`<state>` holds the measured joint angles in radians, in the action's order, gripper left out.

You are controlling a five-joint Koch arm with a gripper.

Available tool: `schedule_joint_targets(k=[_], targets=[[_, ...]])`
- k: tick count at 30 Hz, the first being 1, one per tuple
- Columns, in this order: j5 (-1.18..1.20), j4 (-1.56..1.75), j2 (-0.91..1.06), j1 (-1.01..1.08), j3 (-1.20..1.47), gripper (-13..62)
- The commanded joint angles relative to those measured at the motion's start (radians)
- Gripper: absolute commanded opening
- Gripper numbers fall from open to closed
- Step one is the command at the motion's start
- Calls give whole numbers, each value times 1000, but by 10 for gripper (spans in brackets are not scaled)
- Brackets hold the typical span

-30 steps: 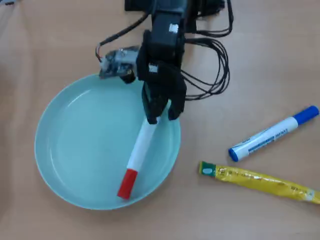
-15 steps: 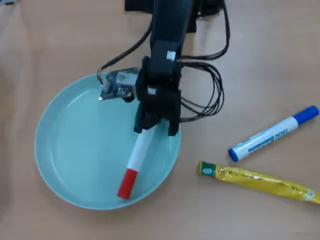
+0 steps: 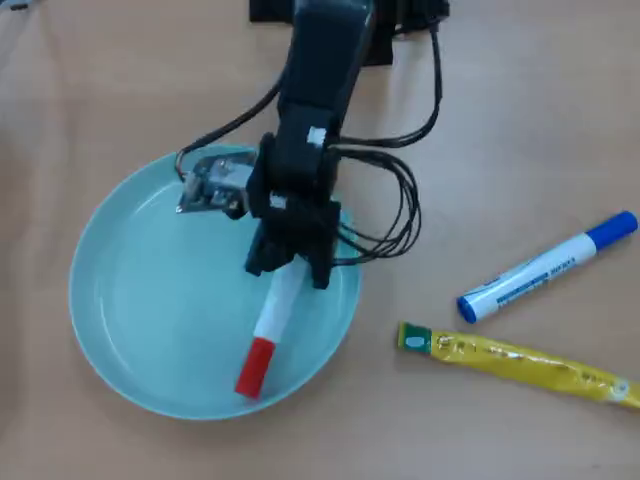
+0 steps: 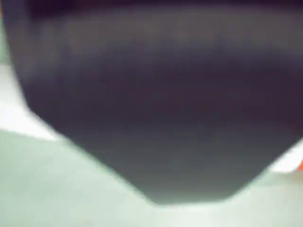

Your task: Pick up the red pen.

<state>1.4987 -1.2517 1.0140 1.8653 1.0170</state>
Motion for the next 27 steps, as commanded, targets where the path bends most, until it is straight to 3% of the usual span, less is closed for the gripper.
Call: schedule_joint_targets(k=[1, 5, 27], targets=[[12, 43, -8, 12, -104, 323], [17, 44, -60, 12, -143, 358], [55, 34, -138, -11, -163, 353]])
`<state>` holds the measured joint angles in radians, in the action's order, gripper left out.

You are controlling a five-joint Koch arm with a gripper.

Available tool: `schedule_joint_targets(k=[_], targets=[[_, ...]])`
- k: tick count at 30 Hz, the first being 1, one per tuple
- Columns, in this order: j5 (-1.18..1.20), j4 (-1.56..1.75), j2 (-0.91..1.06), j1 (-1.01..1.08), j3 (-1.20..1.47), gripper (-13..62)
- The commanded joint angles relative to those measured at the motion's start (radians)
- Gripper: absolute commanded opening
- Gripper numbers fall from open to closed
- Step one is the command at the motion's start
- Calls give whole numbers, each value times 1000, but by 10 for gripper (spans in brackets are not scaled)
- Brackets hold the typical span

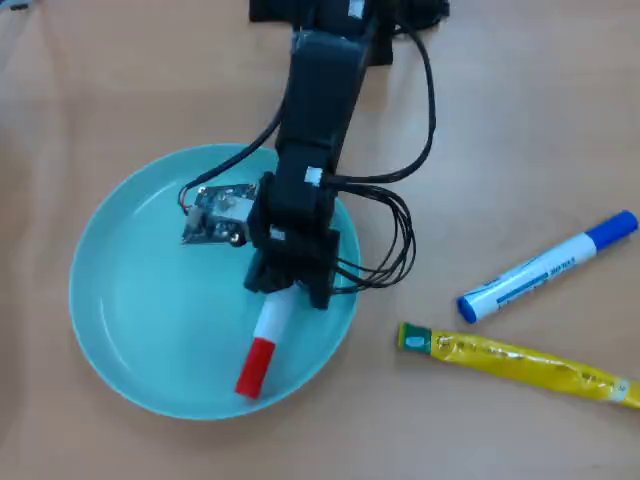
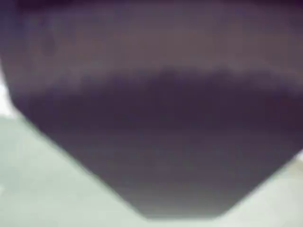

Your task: Pick up the red pen.

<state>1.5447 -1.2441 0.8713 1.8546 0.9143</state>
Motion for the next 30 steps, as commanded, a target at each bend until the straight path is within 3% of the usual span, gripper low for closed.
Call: schedule_joint_targets(k=[1, 13, 17, 21, 30], targets=[[9, 25, 5, 0, -58, 352], [18, 20, 2, 3, -55, 316], [37, 18, 0, 8, -34, 160], [34, -35, 2, 17, -34, -90], [25, -64, 3, 32, -34, -59]])
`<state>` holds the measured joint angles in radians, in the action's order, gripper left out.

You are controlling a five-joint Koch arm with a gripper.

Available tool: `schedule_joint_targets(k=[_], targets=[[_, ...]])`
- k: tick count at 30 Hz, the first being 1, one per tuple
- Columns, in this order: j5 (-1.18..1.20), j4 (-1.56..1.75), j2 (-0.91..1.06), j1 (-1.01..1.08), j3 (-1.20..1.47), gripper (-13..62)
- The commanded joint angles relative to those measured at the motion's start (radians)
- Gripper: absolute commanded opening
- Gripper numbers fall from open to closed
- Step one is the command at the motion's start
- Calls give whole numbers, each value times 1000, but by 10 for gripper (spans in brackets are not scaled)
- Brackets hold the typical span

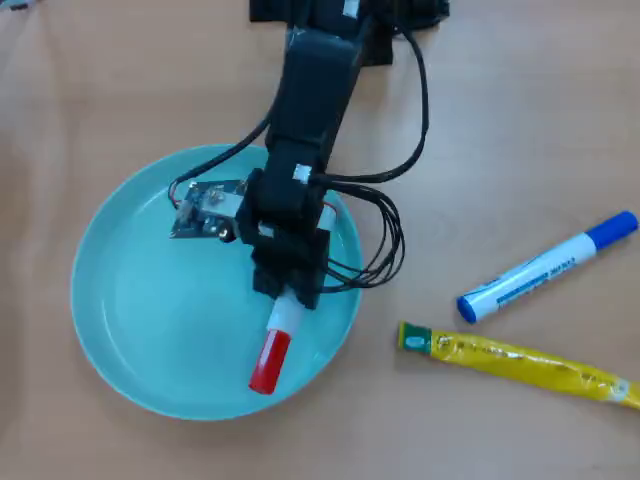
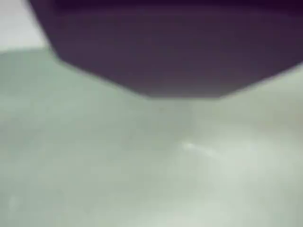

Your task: Pick up the red pen.

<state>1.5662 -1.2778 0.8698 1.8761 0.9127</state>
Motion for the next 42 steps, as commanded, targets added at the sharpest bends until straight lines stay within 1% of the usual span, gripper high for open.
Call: schedule_joint_targets(k=[1, 15, 23, 29, 38, 42], targets=[[3, -31, 5, 11, -31, -59], [3, -133, 25, 6, -37, -59], [-8, -198, 222, 2, -52, -59], [-153, -201, 411, -12, -91, -59], [-216, -175, 611, -83, -92, -59], [-379, -158, 673, -121, -87, -59]])
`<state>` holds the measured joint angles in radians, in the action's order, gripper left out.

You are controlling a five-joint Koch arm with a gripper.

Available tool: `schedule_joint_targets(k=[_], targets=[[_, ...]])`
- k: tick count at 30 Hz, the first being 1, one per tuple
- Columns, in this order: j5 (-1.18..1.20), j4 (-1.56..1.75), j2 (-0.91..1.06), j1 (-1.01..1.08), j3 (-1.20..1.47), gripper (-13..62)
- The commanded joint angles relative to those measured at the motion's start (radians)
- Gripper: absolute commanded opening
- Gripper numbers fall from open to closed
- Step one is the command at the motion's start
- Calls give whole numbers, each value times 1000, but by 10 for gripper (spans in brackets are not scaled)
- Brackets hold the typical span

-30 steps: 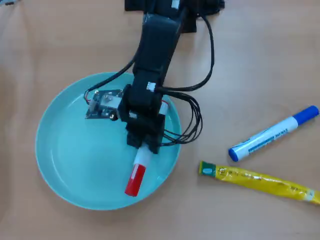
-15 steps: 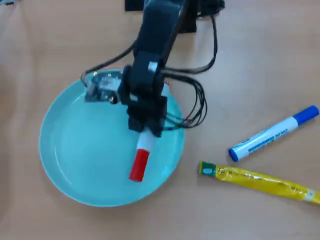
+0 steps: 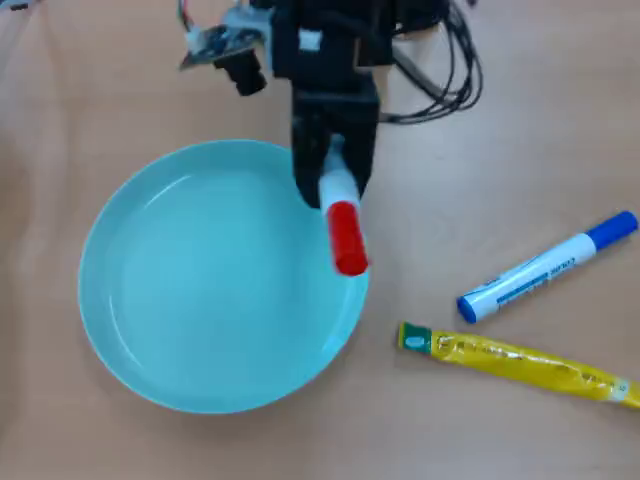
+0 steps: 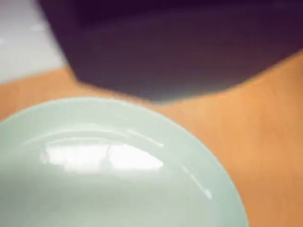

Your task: Pick up the red pen.

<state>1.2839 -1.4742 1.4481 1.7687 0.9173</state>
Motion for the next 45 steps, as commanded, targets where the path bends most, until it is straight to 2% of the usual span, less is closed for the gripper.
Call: schedule_joint_targets(k=[1, 8, 12, 20, 36, 45], targets=[[-155, 43, 110, -23, -92, -59], [-591, 51, 215, -117, -63, -59], [-729, 66, 310, -135, 40, -58], [-887, 307, 548, -137, 462, -63], [-1078, 752, 825, -149, 1161, -64], [-1190, 776, 923, -138, 1353, -64]])
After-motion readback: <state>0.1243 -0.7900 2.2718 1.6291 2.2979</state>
